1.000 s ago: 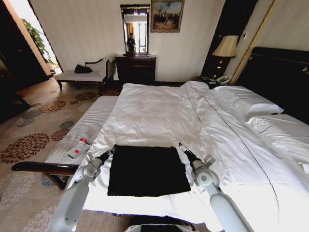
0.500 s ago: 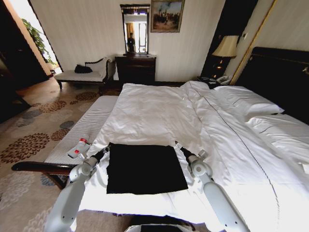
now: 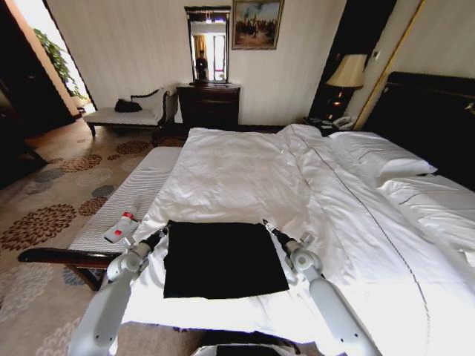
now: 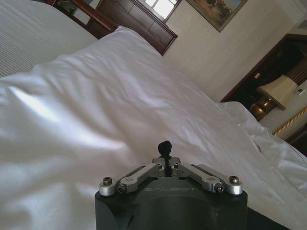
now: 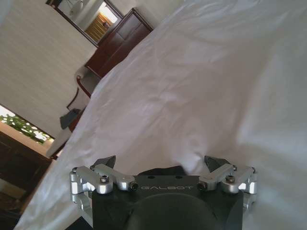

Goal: Fold the clothes on the bed.

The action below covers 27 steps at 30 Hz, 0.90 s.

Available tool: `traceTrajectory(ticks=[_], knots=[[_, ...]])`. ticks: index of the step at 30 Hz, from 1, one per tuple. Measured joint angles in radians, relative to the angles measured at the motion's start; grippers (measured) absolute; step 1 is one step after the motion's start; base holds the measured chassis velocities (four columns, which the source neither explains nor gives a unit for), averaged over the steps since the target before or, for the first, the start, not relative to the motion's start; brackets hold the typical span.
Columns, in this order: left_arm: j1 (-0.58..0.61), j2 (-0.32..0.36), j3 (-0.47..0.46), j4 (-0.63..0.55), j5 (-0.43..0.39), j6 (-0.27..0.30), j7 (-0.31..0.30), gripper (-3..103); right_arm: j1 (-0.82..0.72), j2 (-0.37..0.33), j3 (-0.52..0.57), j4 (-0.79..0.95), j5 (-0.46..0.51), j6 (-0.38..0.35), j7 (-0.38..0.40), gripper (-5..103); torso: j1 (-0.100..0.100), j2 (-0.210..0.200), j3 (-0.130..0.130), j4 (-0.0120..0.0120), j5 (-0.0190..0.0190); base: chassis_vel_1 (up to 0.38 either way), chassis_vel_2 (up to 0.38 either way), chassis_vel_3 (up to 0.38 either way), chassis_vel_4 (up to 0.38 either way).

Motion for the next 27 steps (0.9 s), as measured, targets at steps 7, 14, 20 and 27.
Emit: traceTrajectory(ticks=[7, 14, 20, 27], knots=[[0.002, 0.002, 0.001, 0.0, 0.002, 0.0, 0.003, 1, -0.008, 0.023, -0.038, 0.0, -0.024, 0.023, -0.049, 100, 0.0, 0.0, 0.0, 0.0001, 0.0, 0.0, 0.0, 0.0, 0.0], [0.006, 0.001, -0.003, -0.001, 0.004, 0.0, 0.006, 1, -0.007, 0.03, -0.043, -0.017, -0.031, 0.028, -0.055, 100, 0.0, 0.0, 0.0, 0.0001, -0.0001, 0.0, 0.0, 0.0, 0.0], [0.003, -0.001, -0.002, 0.006, 0.008, -0.003, 0.008, 1, -0.009, 0.032, -0.038, -0.027, -0.031, 0.034, -0.055, 80, 0.0, 0.0, 0.0, 0.0, 0.0, 0.0, 0.0, 0.0, 0.0], [-0.001, -0.004, 0.003, 0.006, 0.011, -0.005, 0.008, 1, -0.005, 0.023, -0.028, -0.042, -0.047, 0.037, -0.06, 58, 0.0, 0.0, 0.0, 0.0, 0.0, 0.0, 0.0, 0.0, 0.0]])
